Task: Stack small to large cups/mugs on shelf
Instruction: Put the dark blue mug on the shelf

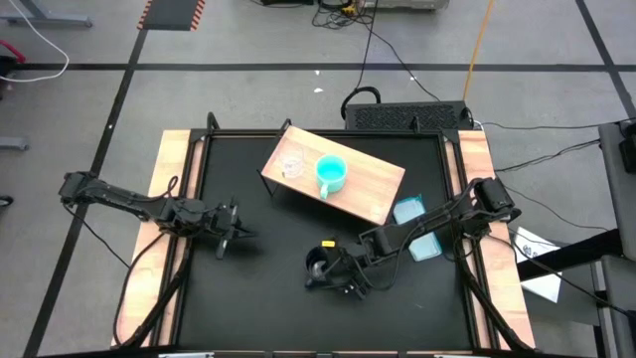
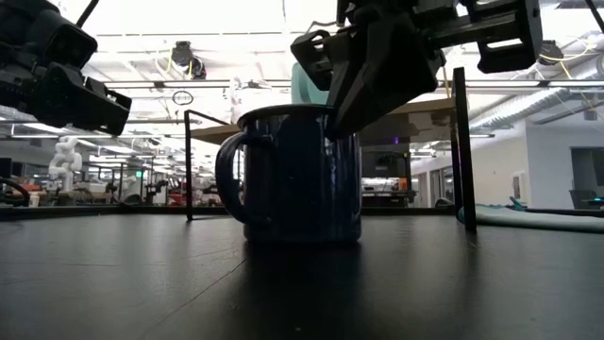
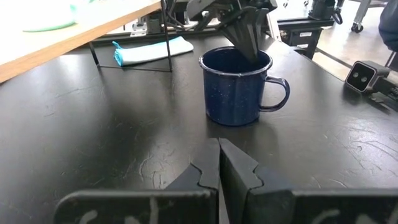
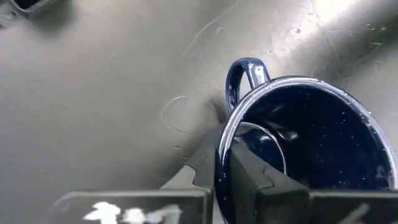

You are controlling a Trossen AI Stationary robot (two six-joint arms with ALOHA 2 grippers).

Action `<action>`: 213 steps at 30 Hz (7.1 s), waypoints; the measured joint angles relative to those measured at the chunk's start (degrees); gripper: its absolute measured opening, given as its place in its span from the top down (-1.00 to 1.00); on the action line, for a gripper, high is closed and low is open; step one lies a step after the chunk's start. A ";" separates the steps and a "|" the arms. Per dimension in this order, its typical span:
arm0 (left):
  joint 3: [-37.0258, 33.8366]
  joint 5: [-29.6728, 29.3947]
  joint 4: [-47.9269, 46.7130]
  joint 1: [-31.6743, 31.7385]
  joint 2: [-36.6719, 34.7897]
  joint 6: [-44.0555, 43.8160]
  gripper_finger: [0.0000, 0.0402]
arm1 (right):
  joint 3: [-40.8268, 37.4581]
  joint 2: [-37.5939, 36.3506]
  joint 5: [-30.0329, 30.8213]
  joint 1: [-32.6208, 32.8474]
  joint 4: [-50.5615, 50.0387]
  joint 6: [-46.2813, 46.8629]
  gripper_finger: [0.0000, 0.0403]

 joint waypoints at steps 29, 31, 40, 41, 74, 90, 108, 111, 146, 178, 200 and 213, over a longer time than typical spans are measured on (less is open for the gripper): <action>0.01 0.00 0.10 0.01 -0.01 -0.13 0.96 | 0.00 -7.12 1.75 1.88 -3.20 1.96 0.93; -0.01 0.00 0.12 0.02 -0.02 -0.13 0.96 | 0.00 -7.12 1.77 1.88 -3.17 1.94 0.93; 0.01 0.00 0.14 0.02 0.00 -0.13 0.96 | 0.00 -8.61 8.63 2.10 -7.49 0.96 0.93; 0.01 0.00 0.11 0.01 -0.01 -0.11 0.96 | 0.00 -9.21 9.05 2.08 -7.85 0.98 0.93; 0.01 0.00 0.13 0.00 0.00 0.07 0.96 | 0.01 -22.44 8.79 2.05 -12.89 7.30 0.93; 0.01 -0.01 0.17 0.00 -0.01 0.26 0.96 | 6.39 -22.34 9.07 1.55 -21.53 6.68 0.93; 0.01 -0.02 0.14 0.02 0.00 0.88 0.96 | 10.56 -22.33 9.29 -2.91 -33.61 2.57 0.93; 0.01 -0.02 0.12 0.00 -0.01 0.89 0.96 | 10.56 -22.33 9.29 -2.91 -33.65 2.57 0.93; 0.01 -0.02 0.17 0.00 0.00 0.18 0.96 | 10.56 -28.62 13.75 -7.30 -37.78 3.70 0.93; -0.01 -0.02 -0.01 0.00 -0.01 0.09 0.96 | 8.68 -28.65 16.42 -11.57 -37.50 8.40 0.93; -0.03 -0.02 -0.01 0.02 -0.02 -0.09 0.96 | 3.12 -28.70 16.43 -11.97 -34.29 4.69 0.93; -0.03 -0.02 -0.01 0.01 -0.01 0.05 0.96 | 2.95 -28.71 16.04 -16.09 -34.56 7.67 0.93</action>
